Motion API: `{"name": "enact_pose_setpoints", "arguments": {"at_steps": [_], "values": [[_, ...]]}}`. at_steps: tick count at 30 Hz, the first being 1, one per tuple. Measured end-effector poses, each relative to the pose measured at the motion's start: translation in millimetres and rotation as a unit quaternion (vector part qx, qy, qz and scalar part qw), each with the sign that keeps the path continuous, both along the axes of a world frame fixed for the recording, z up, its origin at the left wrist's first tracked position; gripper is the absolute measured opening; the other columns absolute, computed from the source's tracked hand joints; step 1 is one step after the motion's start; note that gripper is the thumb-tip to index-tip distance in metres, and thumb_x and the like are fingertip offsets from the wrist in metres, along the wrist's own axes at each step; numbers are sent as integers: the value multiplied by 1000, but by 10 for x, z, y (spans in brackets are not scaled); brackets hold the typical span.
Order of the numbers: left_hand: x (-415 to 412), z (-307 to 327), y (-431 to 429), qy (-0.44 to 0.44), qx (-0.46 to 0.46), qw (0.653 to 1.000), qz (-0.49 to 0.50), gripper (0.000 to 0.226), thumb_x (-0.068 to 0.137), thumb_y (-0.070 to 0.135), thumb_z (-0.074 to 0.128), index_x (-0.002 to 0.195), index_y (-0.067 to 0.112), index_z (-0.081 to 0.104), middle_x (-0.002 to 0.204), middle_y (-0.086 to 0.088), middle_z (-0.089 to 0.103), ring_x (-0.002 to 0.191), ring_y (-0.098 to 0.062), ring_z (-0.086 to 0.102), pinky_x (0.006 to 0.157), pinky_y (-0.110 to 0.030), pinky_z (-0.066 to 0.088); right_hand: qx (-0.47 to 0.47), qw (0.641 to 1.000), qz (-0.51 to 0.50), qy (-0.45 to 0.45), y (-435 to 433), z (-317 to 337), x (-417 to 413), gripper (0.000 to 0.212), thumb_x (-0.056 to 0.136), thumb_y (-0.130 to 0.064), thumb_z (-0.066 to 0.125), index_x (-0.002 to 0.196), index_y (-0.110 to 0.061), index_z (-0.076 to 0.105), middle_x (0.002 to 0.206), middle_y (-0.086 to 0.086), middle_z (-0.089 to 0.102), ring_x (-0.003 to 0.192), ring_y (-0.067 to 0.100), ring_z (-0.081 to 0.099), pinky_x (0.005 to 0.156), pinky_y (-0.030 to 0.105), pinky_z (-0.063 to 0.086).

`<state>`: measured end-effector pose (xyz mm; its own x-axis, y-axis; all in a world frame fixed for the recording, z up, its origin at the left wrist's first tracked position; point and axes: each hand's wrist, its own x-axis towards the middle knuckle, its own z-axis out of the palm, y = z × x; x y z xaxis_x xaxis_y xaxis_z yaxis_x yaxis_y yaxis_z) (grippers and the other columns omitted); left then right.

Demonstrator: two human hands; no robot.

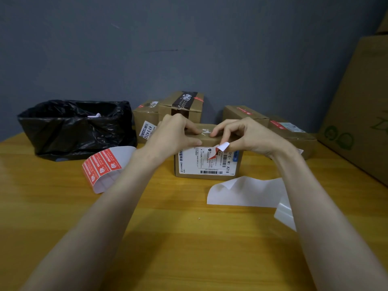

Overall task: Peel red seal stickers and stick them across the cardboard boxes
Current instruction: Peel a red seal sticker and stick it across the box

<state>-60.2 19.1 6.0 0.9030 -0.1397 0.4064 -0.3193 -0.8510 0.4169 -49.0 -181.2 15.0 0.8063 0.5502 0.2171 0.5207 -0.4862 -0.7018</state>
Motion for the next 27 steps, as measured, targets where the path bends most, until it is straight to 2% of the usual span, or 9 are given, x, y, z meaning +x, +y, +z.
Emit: {"name": "enact_pose_setpoints", "arguments": {"at_steps": [4, 8, 12, 15, 17, 21, 27], "values": [[-5, 17, 26, -20, -25, 999, -33, 35, 77, 33, 73, 110, 20, 69, 114, 0, 67, 108, -14, 56, 88, -31, 47, 49, 999, -16, -12, 31, -1, 2, 10, 75, 9, 67, 81, 1, 69, 95, 1, 67, 82, -2, 63, 68, 11, 49], [-8, 28, 51, -23, -19, 998, -54, 34, 79, 28, 72, 111, 19, 69, 113, 0, 67, 99, -9, 55, 78, -24, 45, 63, 997, -28, -29, 59, 1, 13, 8, 76, 8, 67, 80, 1, 68, 89, 14, 70, 82, 13, 68, 72, 21, 55], [15, 22, 89, -7, -18, 999, -47, 37, 74, 28, 76, 110, 22, 69, 116, 1, 65, 114, -17, 52, 93, -36, 47, 53, 998, -14, -34, 76, -3, 5, 13, 76, 5, 69, 73, -7, 66, 81, 11, 68, 77, 11, 66, 71, 21, 54], [17, 25, 93, -5, -28, 998, -50, 37, 73, 27, 77, 109, 22, 69, 114, 2, 66, 111, -14, 54, 92, -30, 46, 58, 998, -11, -29, 68, -3, -1, 15, 75, 7, 68, 71, -7, 65, 77, 7, 67, 73, 7, 65, 68, 18, 52], [22, 23, 91, -4, -29, 998, -50, 37, 72, 26, 78, 108, 21, 70, 114, 2, 66, 112, -15, 54, 94, -32, 46, 58, 998, -11, -25, 66, 7, -18, 16, 75, 8, 68, 70, -7, 65, 77, 6, 67, 73, 6, 65, 68, 18, 53], [44, 8, 114, 6, -39, 998, -49, 37, 71, 22, 79, 107, 19, 70, 117, 0, 65, 112, -15, 55, 98, -35, 45, 131, 991, -19, -9, 57, 4, -40, 23, 74, 13, 66, 67, -6, 56, 71, 2, 64, 69, 4, 62, 69, 19, 52], [55, 25, 117, 14, 3, 999, -50, 38, 73, 23, 78, 110, 22, 68, 120, 1, 63, 117, -18, 50, 97, -34, 44, 103, 994, -26, 2, 67, 39, -49, 18, 76, 11, 66, 75, -6, 60, 81, 5, 63, 74, 2, 64, 66, 14, 52]]}}
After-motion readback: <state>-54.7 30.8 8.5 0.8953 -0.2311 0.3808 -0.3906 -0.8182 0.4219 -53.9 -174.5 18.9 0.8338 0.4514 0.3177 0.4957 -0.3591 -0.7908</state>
